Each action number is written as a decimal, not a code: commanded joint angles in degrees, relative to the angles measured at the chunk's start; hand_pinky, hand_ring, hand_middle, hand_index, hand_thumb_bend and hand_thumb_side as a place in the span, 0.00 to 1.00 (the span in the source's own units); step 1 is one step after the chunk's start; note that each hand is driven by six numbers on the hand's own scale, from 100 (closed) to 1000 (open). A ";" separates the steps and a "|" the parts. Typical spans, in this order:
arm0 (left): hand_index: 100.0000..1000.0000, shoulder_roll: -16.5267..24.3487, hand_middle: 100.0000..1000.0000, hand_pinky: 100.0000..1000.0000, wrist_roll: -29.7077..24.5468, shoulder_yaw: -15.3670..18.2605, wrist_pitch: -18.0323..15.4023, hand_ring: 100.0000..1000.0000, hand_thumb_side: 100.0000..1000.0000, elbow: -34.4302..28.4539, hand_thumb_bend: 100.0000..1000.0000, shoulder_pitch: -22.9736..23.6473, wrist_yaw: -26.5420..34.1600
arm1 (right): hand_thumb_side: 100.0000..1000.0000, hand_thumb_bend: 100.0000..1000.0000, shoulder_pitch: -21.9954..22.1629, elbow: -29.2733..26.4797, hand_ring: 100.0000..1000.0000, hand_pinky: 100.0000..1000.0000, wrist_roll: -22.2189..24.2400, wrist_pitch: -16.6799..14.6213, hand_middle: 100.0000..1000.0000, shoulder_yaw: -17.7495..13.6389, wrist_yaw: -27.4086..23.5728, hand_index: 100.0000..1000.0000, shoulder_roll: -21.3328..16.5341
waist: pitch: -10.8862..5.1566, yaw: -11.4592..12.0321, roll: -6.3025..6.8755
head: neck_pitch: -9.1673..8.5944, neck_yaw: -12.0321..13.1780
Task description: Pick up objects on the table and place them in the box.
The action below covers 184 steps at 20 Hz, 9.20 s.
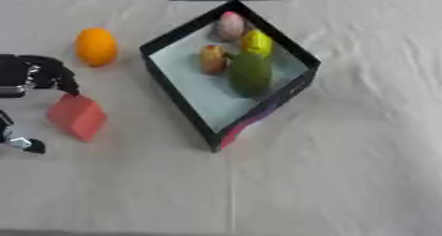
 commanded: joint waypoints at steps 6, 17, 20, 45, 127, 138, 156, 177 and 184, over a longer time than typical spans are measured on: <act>0.87 -0.12 0.79 0.99 -6.44 1.14 -6.48 0.90 0.33 1.18 0.54 -2.00 1.18 | 0.63 0.00 -0.98 -0.47 0.65 0.94 -0.07 0.49 0.65 -0.56 0.55 0.83 -0.88 | 0.24 -0.29 0.46 | -1.27 0.34; 0.89 -0.33 0.81 1.00 -8.98 1.89 -6.48 0.93 0.34 1.34 0.62 -5.10 1.69 | 0.64 0.00 -1.35 -0.41 0.65 0.94 0.12 1.12 0.65 -0.33 1.02 0.83 -0.68 | 0.57 -0.61 0.68 | -1.54 0.78; 0.88 -1.13 0.81 1.00 -9.74 1.85 -6.48 0.93 0.34 2.19 0.62 -5.47 1.05 | 0.64 0.00 -1.41 -0.41 0.65 0.94 0.04 1.12 0.64 -0.37 0.97 0.83 -0.80 | 0.64 -0.79 0.66 | -1.74 0.80; 0.57 -3.06 0.49 0.72 -11.81 0.41 -6.48 0.58 0.27 3.40 0.46 -5.14 2.24 | 0.65 0.00 -1.45 -0.12 0.65 0.94 -0.94 2.10 0.64 -0.68 1.25 0.83 -0.76 | 0.52 -0.86 0.45 | -1.57 0.73; 0.92 -1.80 0.82 0.95 -15.73 15.07 1.66 0.90 0.69 16.31 0.00 -23.51 21.33 | 0.60 0.00 -8.73 -0.78 0.65 0.94 1.25 2.54 0.65 4.03 -2.73 0.83 -1.95 | 0.57 -7.09 0.24 | -2.87 3.24; 0.87 -0.04 0.83 0.99 -26.57 16.66 1.08 0.93 0.57 19.21 0.00 -19.42 16.01 | 0.61 0.00 -8.53 -0.71 0.65 0.94 1.07 2.70 0.65 3.92 -2.27 0.83 -2.02 | 1.03 -7.36 0.38 | -3.43 4.39; 0.86 -1.24 0.77 0.97 -17.73 15.07 6.70 0.85 0.09 18.07 0.17 -12.07 20.54 | 0.64 0.00 -7.94 -0.21 0.65 0.94 0.73 3.38 0.64 3.67 -0.79 0.83 -1.72 | 1.81 -7.65 0.61 | -3.33 4.14; 0.89 -3.25 0.79 0.97 -19.99 15.30 12.21 0.86 0.08 18.39 0.18 -14.36 18.65 | 0.66 0.00 -8.39 0.07 0.64 0.95 0.92 4.18 0.64 4.04 -0.16 0.83 -1.39 | 2.41 -7.10 0.44 | -4.36 4.93; 0.91 -4.25 0.80 0.98 -16.94 15.48 12.96 0.88 0.08 19.76 0.19 -15.27 14.91 | 0.66 0.00 -8.73 0.05 0.64 0.95 1.19 4.35 0.64 4.16 0.03 0.83 -1.28 | 2.94 -7.39 0.60 | -5.42 4.88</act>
